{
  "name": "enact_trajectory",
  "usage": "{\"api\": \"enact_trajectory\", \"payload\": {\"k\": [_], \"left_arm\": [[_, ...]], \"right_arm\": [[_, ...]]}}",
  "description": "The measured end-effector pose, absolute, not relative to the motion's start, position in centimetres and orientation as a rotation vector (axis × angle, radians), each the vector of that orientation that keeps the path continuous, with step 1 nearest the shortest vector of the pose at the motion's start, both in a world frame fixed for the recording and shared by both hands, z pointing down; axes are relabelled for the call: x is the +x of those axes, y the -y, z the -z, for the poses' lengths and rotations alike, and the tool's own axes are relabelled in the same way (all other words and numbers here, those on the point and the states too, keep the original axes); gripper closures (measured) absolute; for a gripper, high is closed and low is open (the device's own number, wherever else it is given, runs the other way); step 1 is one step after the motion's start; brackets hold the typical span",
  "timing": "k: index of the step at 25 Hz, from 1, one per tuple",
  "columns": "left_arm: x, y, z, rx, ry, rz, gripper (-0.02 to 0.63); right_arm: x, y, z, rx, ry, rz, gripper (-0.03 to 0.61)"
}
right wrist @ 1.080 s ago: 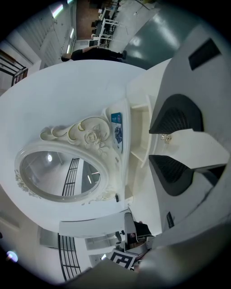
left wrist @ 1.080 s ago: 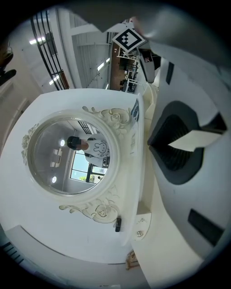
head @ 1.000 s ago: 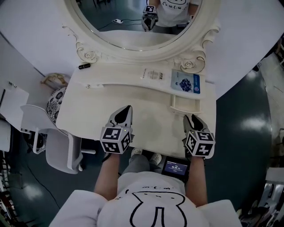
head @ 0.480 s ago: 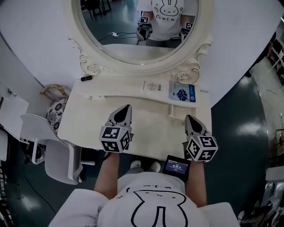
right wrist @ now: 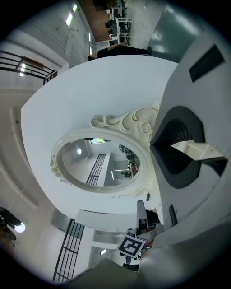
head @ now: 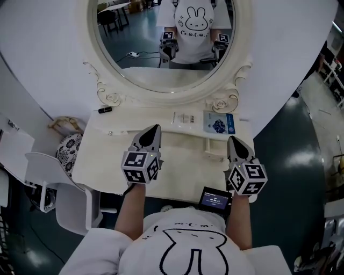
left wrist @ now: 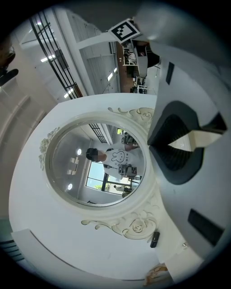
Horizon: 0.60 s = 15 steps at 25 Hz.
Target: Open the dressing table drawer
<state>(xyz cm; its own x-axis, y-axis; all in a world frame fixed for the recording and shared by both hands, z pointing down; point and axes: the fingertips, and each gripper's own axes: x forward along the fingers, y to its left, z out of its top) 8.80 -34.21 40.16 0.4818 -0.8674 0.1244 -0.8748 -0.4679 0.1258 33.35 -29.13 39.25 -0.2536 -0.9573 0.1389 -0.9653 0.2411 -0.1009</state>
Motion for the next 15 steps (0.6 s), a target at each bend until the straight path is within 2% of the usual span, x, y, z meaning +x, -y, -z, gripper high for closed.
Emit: {"api": "enact_trajectory", "payload": {"k": [15], "left_arm": [[10.3, 35.7, -36.3, 2.668, 1.479, 0.017, 0.606]], "right_arm": [[33.4, 30.1, -35.5, 1.908, 2.455, -0.072, 0.563]]}}
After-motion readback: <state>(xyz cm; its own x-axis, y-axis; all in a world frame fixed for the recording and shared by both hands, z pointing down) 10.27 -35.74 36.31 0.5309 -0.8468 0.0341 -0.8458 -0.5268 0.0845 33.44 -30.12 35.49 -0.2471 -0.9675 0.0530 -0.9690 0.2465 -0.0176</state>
